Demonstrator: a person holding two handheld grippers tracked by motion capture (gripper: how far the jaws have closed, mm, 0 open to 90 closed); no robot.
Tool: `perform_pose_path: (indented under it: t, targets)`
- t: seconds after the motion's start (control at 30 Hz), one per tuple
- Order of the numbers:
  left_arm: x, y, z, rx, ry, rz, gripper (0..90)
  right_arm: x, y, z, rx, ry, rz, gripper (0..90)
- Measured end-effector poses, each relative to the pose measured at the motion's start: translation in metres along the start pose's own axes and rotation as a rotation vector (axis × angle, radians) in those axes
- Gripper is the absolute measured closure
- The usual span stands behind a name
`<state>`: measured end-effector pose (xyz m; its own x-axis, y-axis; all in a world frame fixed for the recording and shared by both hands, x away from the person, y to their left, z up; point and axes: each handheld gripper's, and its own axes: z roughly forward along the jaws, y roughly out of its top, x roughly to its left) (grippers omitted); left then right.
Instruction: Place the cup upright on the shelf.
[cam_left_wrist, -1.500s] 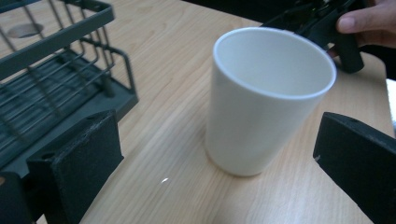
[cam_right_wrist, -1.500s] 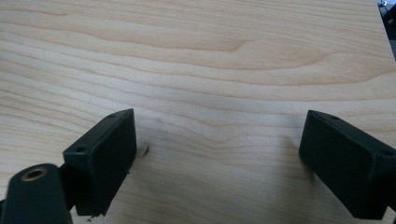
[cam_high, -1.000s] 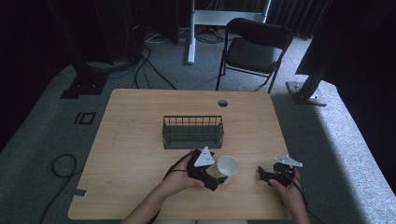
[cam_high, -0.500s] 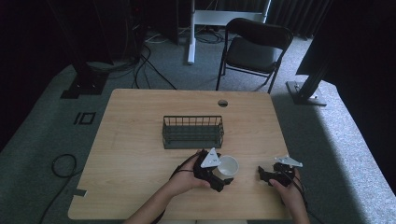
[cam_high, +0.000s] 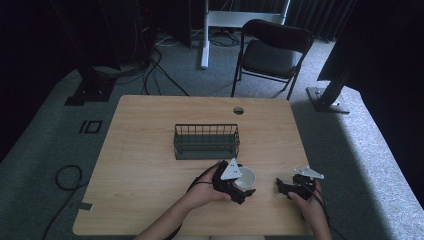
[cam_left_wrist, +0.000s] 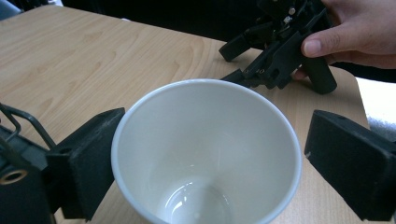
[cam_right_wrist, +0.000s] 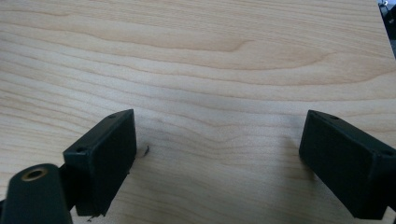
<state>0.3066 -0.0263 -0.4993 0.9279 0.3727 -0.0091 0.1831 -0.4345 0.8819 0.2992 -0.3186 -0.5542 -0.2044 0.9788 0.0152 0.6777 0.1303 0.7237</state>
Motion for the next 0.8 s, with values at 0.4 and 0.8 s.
perform_pose_path:
  t: [0.4, 0.8]
  targets:
    - [-0.001, 0.006, -0.006, -0.009, 0.009, 0.006, 19.9, 0.000, 0.000, 0.000, 0.001, -0.001, -0.001, 10.7]
    - [0.001, 0.019, -0.021, -0.038, 0.016, 0.000, 20.1, 0.000, 0.000, 0.000, 0.002, -0.002, -0.001, 10.7]
